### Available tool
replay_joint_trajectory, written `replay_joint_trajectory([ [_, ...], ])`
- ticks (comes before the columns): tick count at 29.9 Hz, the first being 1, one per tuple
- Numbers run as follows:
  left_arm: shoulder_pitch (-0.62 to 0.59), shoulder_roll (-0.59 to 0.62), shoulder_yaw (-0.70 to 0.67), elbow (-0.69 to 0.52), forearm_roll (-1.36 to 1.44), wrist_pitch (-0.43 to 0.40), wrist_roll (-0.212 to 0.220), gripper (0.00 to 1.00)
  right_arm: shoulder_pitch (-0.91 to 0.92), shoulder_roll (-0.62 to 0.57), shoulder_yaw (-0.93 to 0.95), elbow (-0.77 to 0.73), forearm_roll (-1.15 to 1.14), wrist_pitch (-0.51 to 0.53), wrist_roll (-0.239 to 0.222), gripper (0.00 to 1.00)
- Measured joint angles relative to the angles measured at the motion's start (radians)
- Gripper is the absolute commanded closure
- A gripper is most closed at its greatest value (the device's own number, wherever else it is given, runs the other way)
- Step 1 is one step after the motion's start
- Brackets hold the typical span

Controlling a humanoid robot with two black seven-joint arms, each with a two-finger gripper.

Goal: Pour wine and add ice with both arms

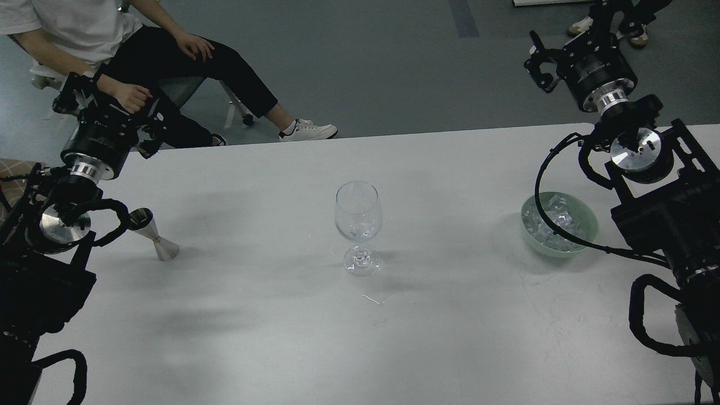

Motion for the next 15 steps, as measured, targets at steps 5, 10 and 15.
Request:
replay_joint_trajectory([
  [5, -0.011, 0.004, 0.016, 0.000, 0.001, 0.002, 0.000, 0.01, 0.000, 0.005, 0.000, 0.000, 0.001, -0.003, -0.001, 0.00],
  [10, -0.032, 0.007, 0.053, 0.003, 0.001, 0.004, -0.004, 0.01, 0.000, 0.006, 0.000, 0.000, 0.001, -0.004, -0.001, 0.00],
  [15, -0.051, 0.007, 0.064, 0.006, 0.000, 0.008, -0.006, 0.02, 0.000, 0.006, 0.000, 0.000, 0.001, -0.004, 0.000, 0.00],
])
